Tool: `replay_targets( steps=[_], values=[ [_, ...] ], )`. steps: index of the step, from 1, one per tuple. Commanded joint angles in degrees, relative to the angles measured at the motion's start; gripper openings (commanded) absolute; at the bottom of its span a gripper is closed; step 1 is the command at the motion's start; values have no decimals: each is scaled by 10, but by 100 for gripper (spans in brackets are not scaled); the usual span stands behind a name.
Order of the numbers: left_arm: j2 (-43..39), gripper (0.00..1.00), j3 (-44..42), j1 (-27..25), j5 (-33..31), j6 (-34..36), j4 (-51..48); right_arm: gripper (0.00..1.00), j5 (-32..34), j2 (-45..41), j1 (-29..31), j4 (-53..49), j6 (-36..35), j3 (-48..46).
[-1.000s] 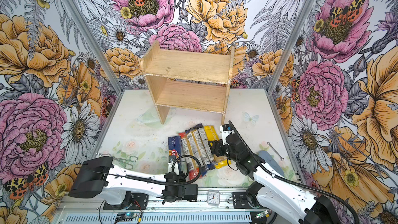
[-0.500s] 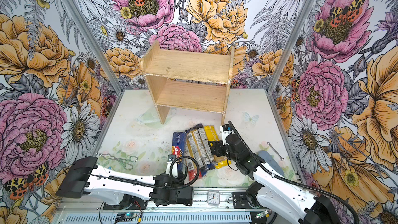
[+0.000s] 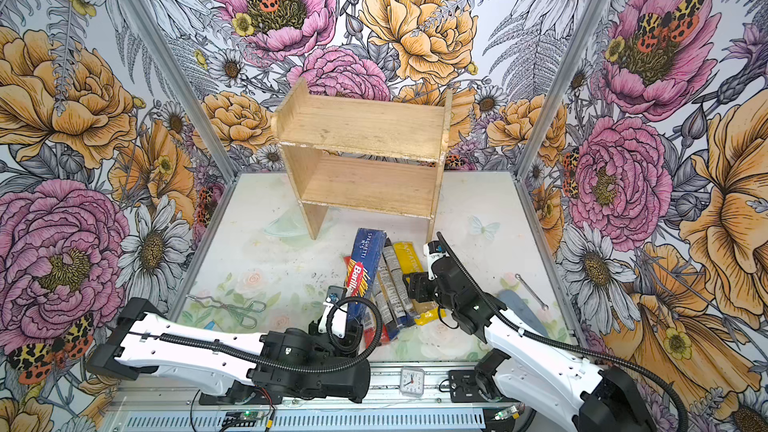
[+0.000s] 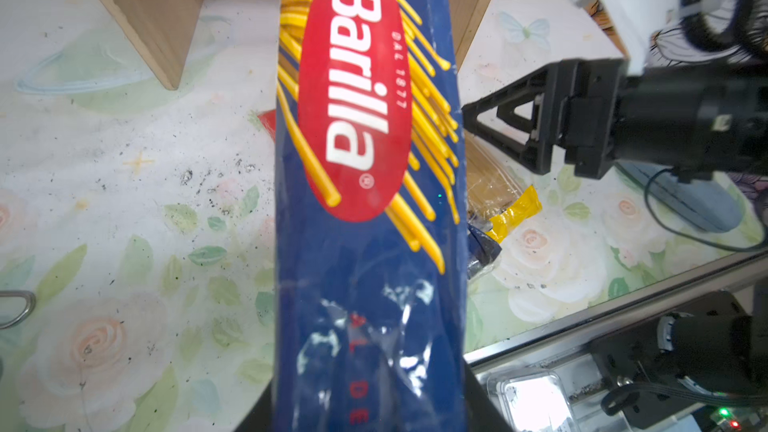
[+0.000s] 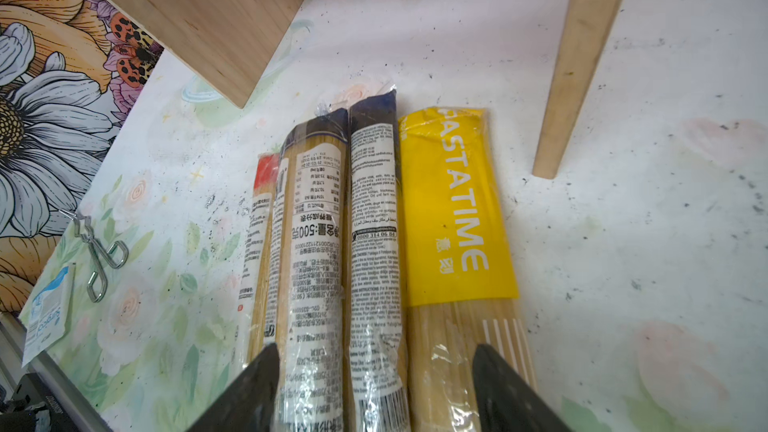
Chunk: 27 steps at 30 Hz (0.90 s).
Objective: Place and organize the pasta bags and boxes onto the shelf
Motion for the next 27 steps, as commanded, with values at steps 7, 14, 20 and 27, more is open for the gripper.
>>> replay_targets(
  steps=[7, 14, 20, 27],
  values=[
    [-50, 0, 109, -2, -164, 161, 10, 74, 18, 30, -5, -3, 0, 43],
    [-59, 0, 172, -2, -203, 259, 11, 74, 25, 47, -7, -9, -6, 52],
    [-48, 0, 262, 22, -255, 375, 14, 75, 25, 81, -10, -11, -23, 59],
    [-51, 0, 302, 123, -184, 571, 132, 76, 20, 126, -13, -11, -54, 82]
  ],
)
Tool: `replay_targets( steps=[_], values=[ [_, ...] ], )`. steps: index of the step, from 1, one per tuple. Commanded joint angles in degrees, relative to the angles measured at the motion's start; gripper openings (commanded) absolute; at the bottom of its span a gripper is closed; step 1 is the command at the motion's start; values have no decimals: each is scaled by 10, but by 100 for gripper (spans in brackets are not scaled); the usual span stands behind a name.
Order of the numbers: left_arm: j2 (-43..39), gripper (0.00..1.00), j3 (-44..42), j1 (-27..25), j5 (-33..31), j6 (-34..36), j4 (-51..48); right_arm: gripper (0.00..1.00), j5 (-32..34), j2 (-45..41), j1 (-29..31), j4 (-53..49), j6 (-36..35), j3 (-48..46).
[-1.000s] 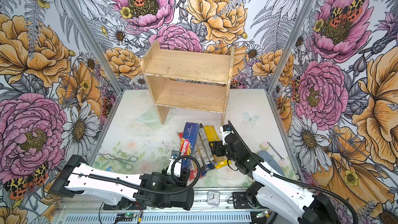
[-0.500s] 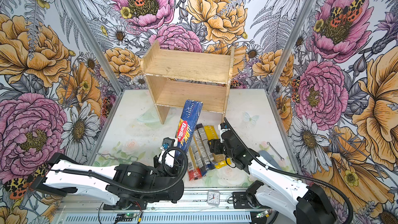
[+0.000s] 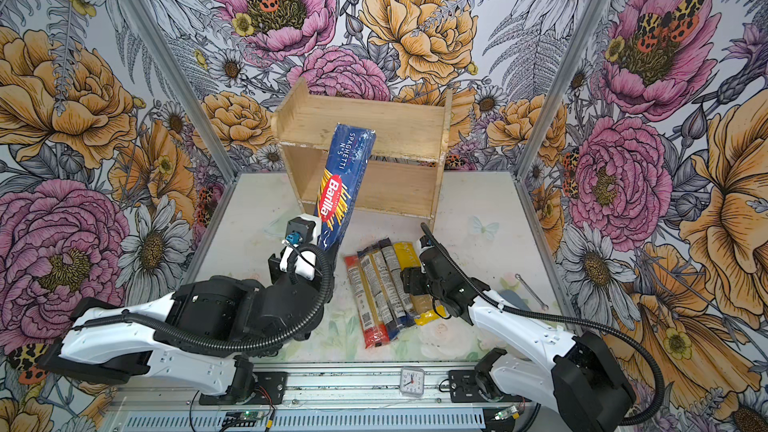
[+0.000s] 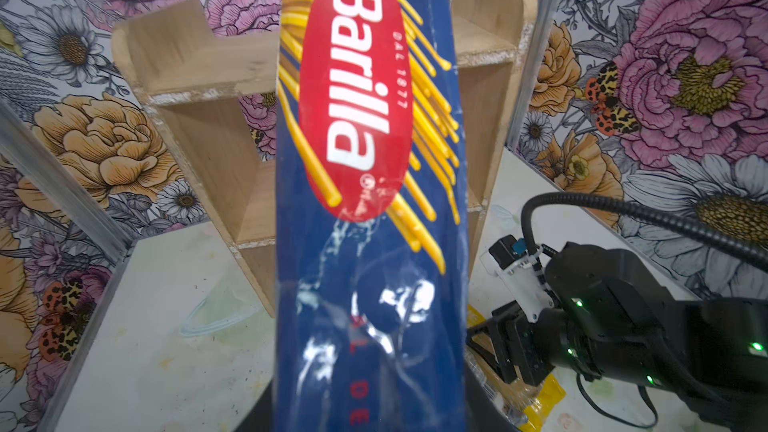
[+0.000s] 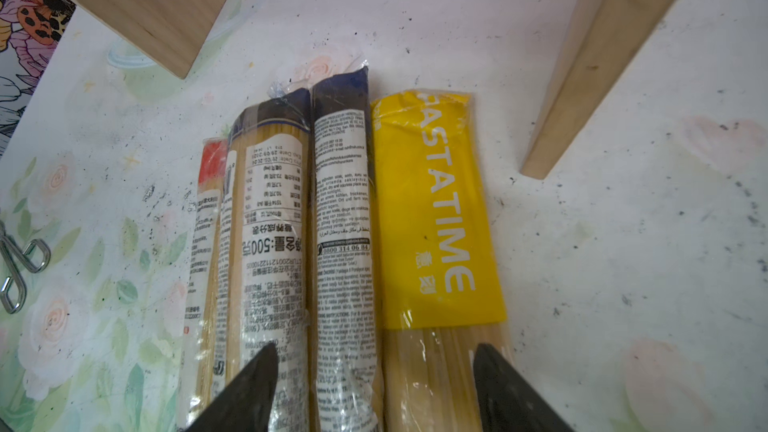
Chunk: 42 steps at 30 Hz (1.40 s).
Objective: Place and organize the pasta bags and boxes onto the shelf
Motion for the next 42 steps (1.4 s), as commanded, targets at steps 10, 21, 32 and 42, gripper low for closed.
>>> replay_targets(
  steps=[10, 21, 32, 42],
  values=[
    [-48, 0, -25, 190, 123, 266, 308, 76, -16, 33, -27, 2, -43, 39],
    [4, 0, 47, 303, 240, 297, 311, 76, -17, 14, -42, 2, -48, 25],
    [36, 0, 96, 376, 297, 327, 333, 76, -7, 7, -44, 3, -44, 15],
    [64, 0, 127, 436, 337, 338, 350, 76, -10, -15, -46, 2, -39, 0]
  ],
)
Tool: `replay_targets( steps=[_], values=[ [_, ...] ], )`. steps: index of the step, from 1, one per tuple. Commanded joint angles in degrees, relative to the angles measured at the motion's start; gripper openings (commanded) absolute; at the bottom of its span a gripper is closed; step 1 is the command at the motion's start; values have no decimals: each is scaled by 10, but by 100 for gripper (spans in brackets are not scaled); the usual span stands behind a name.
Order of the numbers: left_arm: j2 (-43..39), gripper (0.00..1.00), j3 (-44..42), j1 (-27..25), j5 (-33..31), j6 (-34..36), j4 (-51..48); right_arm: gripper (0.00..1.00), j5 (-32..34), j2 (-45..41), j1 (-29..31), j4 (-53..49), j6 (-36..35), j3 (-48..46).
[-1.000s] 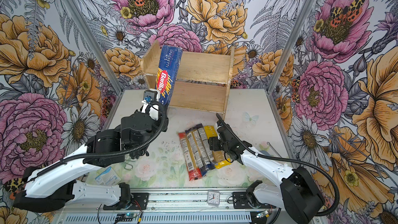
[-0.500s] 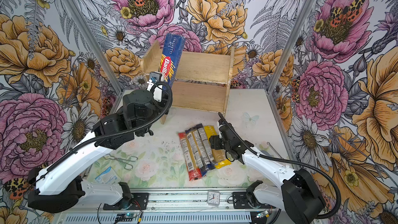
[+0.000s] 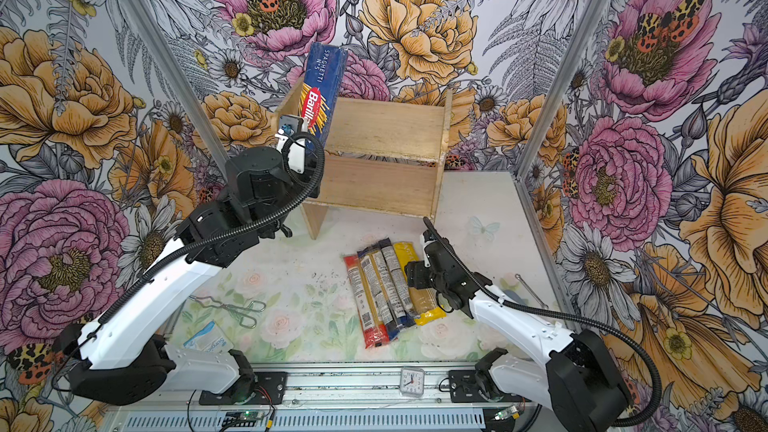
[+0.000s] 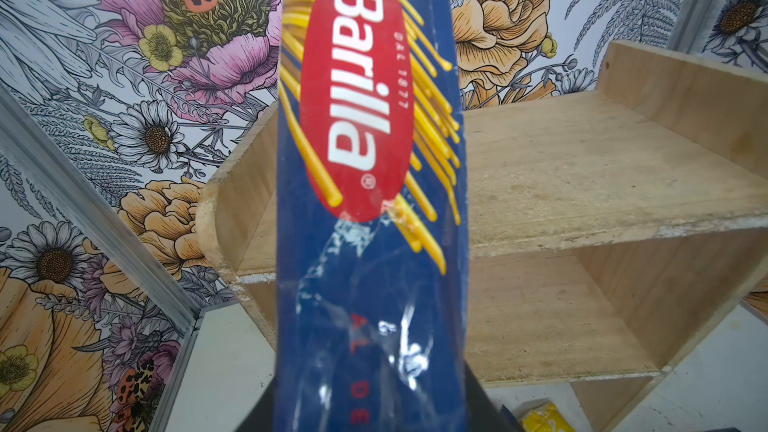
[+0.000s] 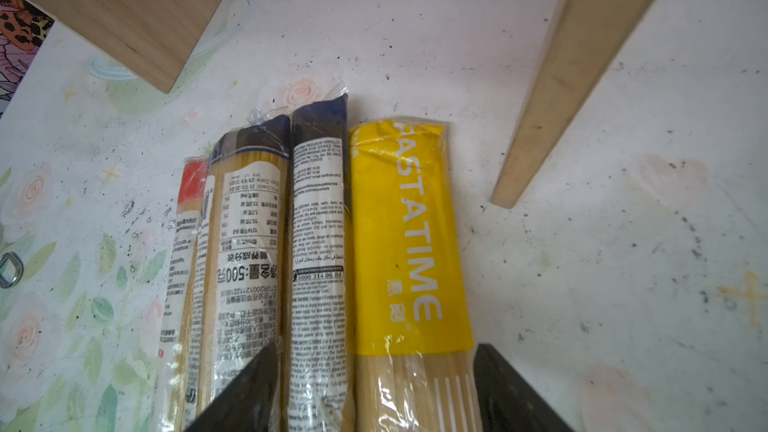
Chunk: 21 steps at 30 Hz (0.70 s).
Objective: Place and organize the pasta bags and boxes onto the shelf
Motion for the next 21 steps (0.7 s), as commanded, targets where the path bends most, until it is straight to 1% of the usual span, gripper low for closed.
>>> replay_targets(
  steps=[1, 6, 13, 21],
  values=[
    [-1, 0, 47, 27, 22, 14, 105, 76, 3, -18, -4, 2, 0, -9],
    [16, 0, 64, 53, 55, 14, 106, 76, 2, -27, -4, 2, 6, -13],
    [24, 0, 62, 87, 89, -12, 107, 75, 3, -24, -4, 2, 9, -14],
    [33, 0, 66, 111, 118, -13, 106, 75, 6, -20, -4, 2, 9, -16]
  ],
)
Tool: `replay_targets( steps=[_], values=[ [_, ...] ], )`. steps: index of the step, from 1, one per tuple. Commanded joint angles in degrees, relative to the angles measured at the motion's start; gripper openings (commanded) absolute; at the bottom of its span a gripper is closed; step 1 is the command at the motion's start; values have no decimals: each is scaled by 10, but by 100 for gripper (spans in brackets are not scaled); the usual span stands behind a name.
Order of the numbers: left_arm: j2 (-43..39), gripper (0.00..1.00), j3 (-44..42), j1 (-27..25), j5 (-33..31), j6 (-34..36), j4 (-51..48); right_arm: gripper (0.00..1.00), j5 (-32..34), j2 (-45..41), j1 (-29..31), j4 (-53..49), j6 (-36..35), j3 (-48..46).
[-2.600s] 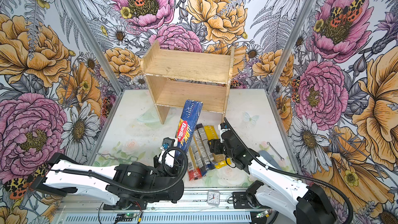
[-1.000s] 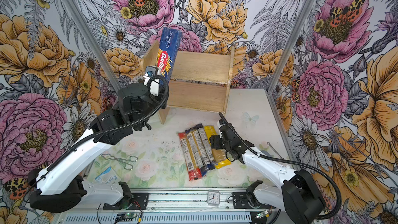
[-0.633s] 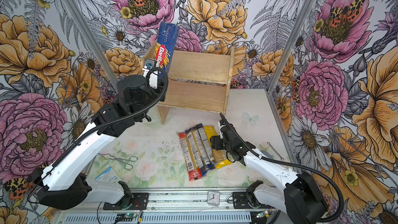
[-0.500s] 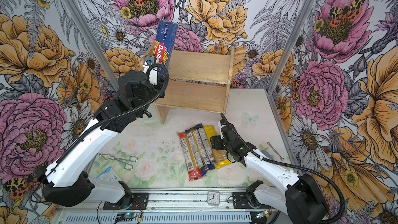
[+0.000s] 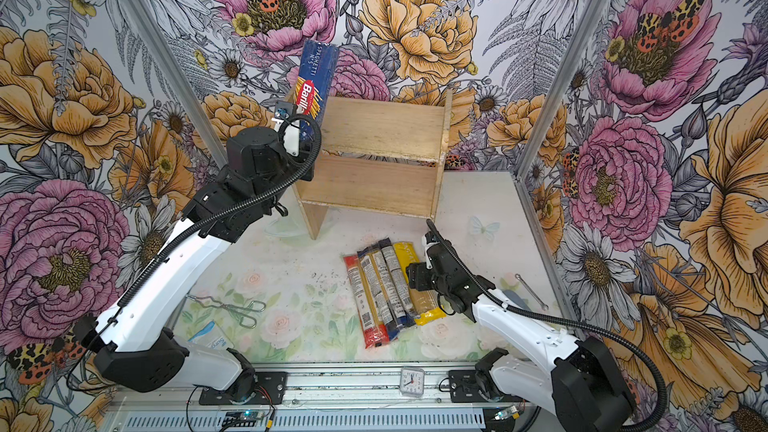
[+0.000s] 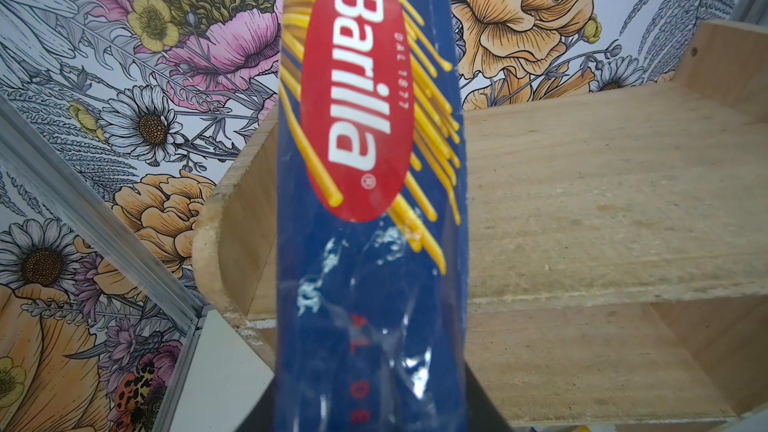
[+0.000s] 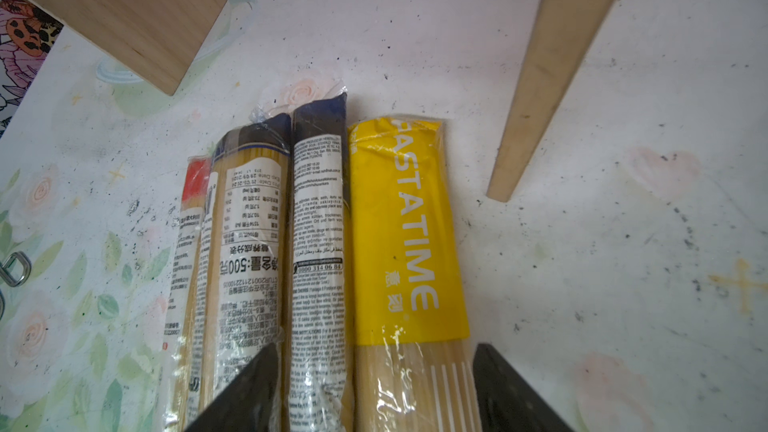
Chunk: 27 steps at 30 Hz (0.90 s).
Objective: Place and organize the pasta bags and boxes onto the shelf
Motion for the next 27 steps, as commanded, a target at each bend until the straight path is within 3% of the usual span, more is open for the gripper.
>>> replay_targets(
  steps=[1, 27],
  values=[
    [-9, 0, 37, 10, 23, -15, 105, 75, 6, -2, -4, 3, 4, -5],
    [16, 0, 43, 32, 53, -42, 104, 75, 3, 1, -4, 4, 4, -6]
  ],
)
